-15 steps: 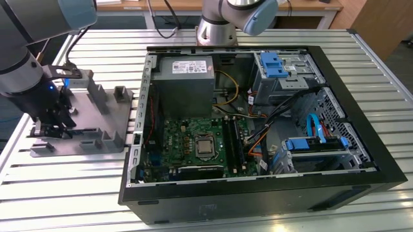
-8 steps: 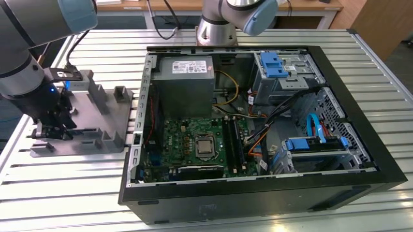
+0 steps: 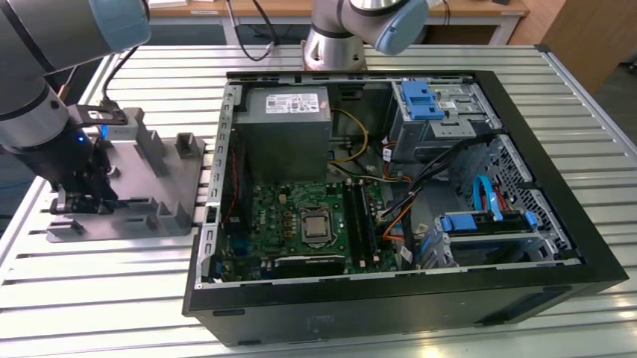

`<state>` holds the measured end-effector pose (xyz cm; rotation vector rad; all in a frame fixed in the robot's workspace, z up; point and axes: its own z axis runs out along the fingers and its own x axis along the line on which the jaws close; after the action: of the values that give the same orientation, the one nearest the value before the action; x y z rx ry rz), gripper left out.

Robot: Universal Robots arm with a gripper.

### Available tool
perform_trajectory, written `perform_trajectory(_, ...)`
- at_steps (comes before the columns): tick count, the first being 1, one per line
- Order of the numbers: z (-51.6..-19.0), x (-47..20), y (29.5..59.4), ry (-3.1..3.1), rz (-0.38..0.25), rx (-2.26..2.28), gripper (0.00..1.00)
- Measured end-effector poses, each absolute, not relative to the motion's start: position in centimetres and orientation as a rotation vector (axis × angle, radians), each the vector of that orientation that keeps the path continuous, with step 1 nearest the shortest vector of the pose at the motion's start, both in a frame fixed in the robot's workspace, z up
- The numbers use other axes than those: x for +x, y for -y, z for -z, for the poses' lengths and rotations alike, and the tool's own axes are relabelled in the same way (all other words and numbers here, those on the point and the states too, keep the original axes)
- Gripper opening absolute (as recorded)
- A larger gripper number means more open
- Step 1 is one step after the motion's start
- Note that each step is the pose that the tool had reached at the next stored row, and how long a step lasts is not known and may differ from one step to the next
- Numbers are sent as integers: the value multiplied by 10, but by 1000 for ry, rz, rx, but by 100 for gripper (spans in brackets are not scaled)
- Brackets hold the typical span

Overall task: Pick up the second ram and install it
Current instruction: 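Pick up the second ram and move it above second insertion slot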

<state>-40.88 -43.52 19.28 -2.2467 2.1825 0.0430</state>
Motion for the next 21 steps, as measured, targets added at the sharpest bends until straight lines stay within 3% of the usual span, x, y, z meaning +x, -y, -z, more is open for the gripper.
perform_trajectory(1,-193,-409,435,-2183,-43,-2247,33)
perform_trajectory(5,-193,-409,435,-2183,-43,-2247,16)
perform_trajectory(7,-193,-409,435,-2183,-43,-2247,14)
perform_trajectory(21,-192,-409,435,-2182,-43,-2247,14)
